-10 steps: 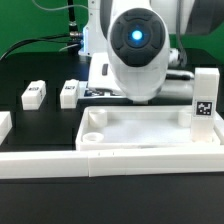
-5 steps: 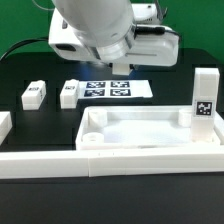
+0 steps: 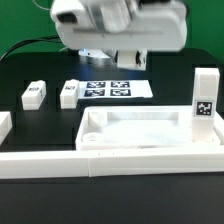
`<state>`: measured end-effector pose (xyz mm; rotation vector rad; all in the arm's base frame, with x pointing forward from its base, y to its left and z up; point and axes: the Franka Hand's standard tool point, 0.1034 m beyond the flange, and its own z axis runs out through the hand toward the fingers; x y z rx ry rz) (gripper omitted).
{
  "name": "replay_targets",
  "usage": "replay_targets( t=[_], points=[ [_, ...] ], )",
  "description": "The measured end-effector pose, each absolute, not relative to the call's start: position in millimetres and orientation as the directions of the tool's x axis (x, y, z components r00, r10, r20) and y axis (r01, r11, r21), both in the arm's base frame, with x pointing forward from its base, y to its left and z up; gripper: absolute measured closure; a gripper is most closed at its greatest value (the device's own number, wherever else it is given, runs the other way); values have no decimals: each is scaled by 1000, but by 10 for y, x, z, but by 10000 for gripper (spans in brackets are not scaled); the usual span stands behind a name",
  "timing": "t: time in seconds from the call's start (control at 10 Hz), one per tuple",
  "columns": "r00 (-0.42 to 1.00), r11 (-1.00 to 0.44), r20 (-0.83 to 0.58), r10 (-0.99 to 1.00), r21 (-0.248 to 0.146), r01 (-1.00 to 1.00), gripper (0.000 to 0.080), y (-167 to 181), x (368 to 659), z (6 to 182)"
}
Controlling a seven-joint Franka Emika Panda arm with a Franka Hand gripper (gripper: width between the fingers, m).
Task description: Assemble desk
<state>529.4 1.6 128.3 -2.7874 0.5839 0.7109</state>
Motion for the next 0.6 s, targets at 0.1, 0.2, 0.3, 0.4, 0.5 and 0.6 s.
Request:
replay_targets(
  t=[0.1, 0.2, 0.3, 0.4, 0.5, 0.6],
  points=[
    [841, -882, -381, -384, -120, -457, 511, -66, 5476, 1415],
    [841, -869, -349, -414, -125, -479, 511, -120, 5513, 1507],
    [855, -864, -278, -437, -135, -485, 511, -199, 5612, 1523],
    [873, -866, -190, -449, -146, -477, 511, -167, 5652, 1507],
    [882, -870, -127, -453, -153, -469, 511, -128, 5643, 1501],
    [886, -872, -61, -460, -156, -464, 511, -129, 5681, 1489]
  ],
)
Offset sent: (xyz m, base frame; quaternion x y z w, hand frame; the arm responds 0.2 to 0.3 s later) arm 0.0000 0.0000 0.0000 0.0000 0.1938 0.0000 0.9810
